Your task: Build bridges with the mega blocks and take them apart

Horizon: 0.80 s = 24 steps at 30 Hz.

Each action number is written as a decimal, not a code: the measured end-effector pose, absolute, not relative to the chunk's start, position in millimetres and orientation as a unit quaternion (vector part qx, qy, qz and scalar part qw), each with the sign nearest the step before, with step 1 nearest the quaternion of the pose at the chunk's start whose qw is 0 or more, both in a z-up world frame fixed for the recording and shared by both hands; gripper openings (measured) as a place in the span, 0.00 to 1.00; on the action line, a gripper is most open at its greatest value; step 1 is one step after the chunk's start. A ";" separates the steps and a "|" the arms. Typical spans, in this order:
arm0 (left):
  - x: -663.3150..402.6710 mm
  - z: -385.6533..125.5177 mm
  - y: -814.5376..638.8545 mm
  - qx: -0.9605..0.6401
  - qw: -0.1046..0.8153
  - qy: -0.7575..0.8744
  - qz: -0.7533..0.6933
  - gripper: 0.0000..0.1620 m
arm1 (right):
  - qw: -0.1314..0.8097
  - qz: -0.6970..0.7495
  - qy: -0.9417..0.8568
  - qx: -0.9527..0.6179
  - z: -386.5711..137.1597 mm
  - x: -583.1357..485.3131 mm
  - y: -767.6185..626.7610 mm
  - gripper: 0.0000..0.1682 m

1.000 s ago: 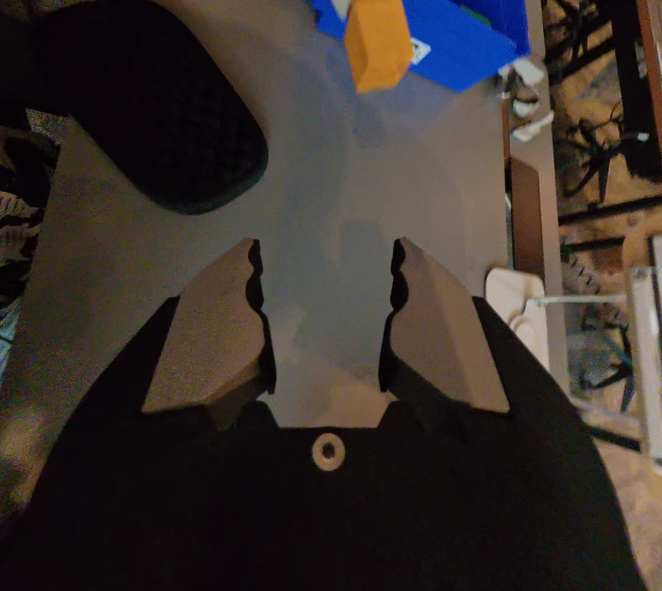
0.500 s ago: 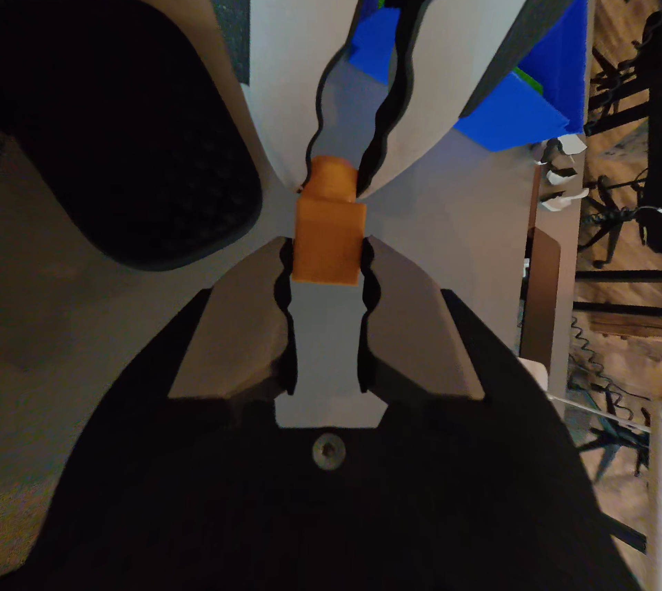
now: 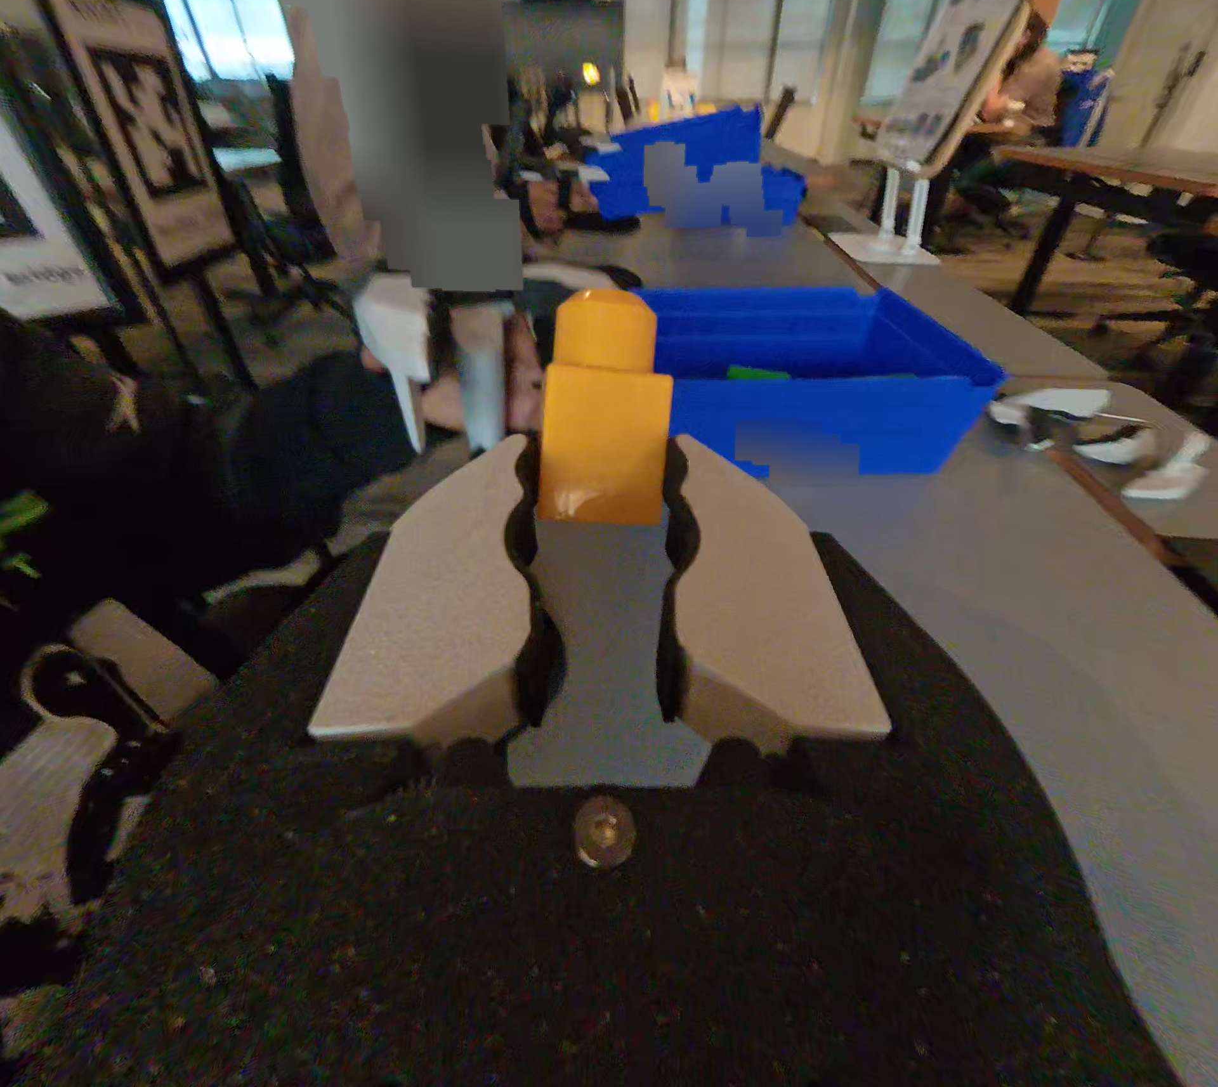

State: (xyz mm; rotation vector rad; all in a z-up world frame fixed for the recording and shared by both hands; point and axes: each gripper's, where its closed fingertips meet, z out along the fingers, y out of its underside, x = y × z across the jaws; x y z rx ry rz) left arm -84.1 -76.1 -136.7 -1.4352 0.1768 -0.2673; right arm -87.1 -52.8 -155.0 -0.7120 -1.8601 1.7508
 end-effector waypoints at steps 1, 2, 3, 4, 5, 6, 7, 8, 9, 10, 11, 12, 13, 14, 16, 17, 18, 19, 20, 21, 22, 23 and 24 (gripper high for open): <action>-82.1 -140.5 -73.5 -0.655 0.741 0.076 -0.126 0.40 | 0.229 0.658 -0.670 -0.256 -152.1 -84.8 -55.5 0.21; -80.0 -143.7 -70.7 -0.656 0.740 0.073 -0.130 0.40 | 0.217 0.672 -0.661 -0.253 -149.4 -82.9 -57.8 0.21; -78.0 -145.7 -68.3 -0.657 0.739 0.071 -0.134 0.40 | 0.206 0.684 -0.654 -0.248 -146.9 -80.7 -60.3 0.21; -76.6 -145.9 -66.5 -0.655 0.739 0.069 -0.140 0.39 | 0.196 0.692 -0.651 -0.244 -145.6 -78.5 -62.6 0.21; -75.2 -144.3 -66.1 -0.651 0.741 0.066 -0.150 0.38 | 0.193 0.694 -0.651 -0.239 -145.4 -76.8 -64.2 0.21; -73.4 -141.7 -66.7 -0.645 0.743 0.066 -0.165 0.36 | 0.193 0.692 -0.655 -0.233 -146.4 -75.6 -65.1 0.21; -71.9 -138.7 -67.8 -0.638 0.745 0.064 -0.181 0.34 | 0.196 0.689 -0.660 -0.227 -147.8 -74.8 -66.0 0.21; -71.0 -136.8 -68.5 -0.634 0.746 0.060 -0.195 0.32 | 0.196 0.688 -0.662 -0.222 -148.6 -73.8 -66.8 0.21; -70.1 -136.3 -68.8 -0.634 0.743 0.058 -0.207 0.31 | 0.194 0.690 -0.663 -0.218 -148.4 -72.9 -67.9 0.21; -69.3 -136.9 -68.8 -0.636 0.740 0.057 -0.214 0.30 | 0.191 0.693 -0.661 -0.215 -147.7 -72.2 -69.2 0.21; -69.0 -138.2 -68.7 -0.639 0.736 0.057 -0.215 0.29 | 0.188 0.698 -0.658 -0.212 -146.6 -71.5 -70.6 0.21; -69.2 -138.9 -68.9 -0.640 0.736 0.057 -0.212 0.25 | 0.185 0.700 -0.657 -0.211 -146.1 -71.1 -71.9 0.21; -69.5 -138.2 -69.8 -0.638 0.739 0.059 -0.209 0.21 | 0.185 0.700 -0.657 -0.211 -146.7 -71.6 -72.7 0.21; -69.4 -137.3 -70.8 -0.635 0.743 0.061 -0.204 0.20 | 0.186 0.699 -0.657 -0.212 -147.4 -72.2 -73.0 0.21; -68.7 -137.5 -72.1 -0.636 0.744 0.067 -0.196 0.20 | 0.186 0.701 -0.657 -0.207 -147.5 -71.3 -74.0 0.21; -68.7 -138.5 -72.4 -0.639 0.741 0.068 -0.193 0.20 | 0.188 0.698 -0.660 -0.206 -148.6 -71.3 -74.4 0.21; -68.6 -140.0 -72.7 -0.644 0.738 0.071 -0.189 0.20 | 0.187 0.694 -0.664 -0.208 -150.3 -71.3 -74.7 0.21; -68.4 -142.2 -72.6 -0.651 0.734 0.075 -0.181 0.20 | 0.183 0.687 -0.670 -0.213 -153.5 -71.5 -75.0 0.21; -67.9 -145.3 -72.4 -0.659 0.728 0.082 -0.172 0.20 | 0.175 0.679 -0.679 -0.220 -157.3 -71.1 -74.7 0.22; -67.5 -148.4 -72.4 -0.667 0.723 0.088 -0.161 0.20 | 0.170 0.666 -0.690 -0.225 -162.2 -70.3 -73.5 0.22; -67.5 -151.0 -73.0 -0.673 0.718 0.093 -0.151 0.20 | 0.168 0.648 -0.706 -0.232 -168.7 -69.4 -70.9 0.25; -68.0 -154.3 -73.8 -0.681 0.712 0.097 -0.143 0.20 | 0.166 0.624 -0.725 -0.241 -176.4 -68.0 -66.7 0.28; -69.2 -158.4 -74.6 -0.690 0.704 0.099 -0.136 0.20 | 0.163 0.596 -0.745 -0.252 -184.5 -65.8 -60.9 0.30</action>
